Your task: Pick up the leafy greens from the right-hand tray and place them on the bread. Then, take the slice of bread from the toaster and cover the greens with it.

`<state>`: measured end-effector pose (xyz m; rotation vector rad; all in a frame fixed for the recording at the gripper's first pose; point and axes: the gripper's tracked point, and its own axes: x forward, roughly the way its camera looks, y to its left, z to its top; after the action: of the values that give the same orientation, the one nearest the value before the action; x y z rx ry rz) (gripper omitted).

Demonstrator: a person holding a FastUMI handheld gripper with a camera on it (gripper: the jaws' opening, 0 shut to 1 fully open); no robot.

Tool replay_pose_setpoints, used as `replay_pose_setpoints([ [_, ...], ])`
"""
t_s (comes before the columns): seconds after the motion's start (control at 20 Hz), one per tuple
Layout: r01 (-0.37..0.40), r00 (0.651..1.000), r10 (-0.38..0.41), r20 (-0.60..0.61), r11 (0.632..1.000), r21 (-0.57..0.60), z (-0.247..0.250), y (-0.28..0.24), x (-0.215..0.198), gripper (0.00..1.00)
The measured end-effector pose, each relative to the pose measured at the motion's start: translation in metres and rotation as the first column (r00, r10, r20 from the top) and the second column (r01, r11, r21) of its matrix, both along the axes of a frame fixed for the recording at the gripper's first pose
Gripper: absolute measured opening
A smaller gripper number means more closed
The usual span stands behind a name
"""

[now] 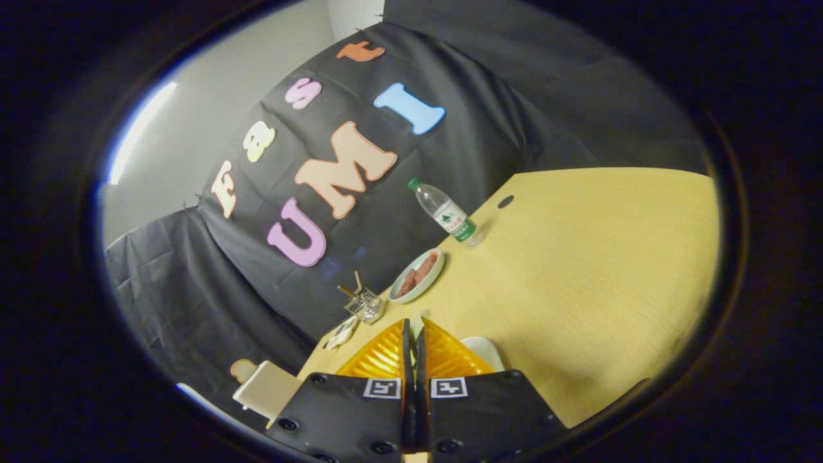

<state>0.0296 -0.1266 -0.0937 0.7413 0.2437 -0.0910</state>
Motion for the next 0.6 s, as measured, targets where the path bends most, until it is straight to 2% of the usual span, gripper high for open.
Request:
replay_pose_setpoints([
  [0.3, -0.063, 0.994, 0.060, 0.092, 0.998, 0.027, 0.035, 0.047, -0.004, 0.03],
  [0.6, -0.153, 0.982, 0.144, 0.124, 0.986, 0.065, 0.044, 0.110, 0.006, 0.03],
])
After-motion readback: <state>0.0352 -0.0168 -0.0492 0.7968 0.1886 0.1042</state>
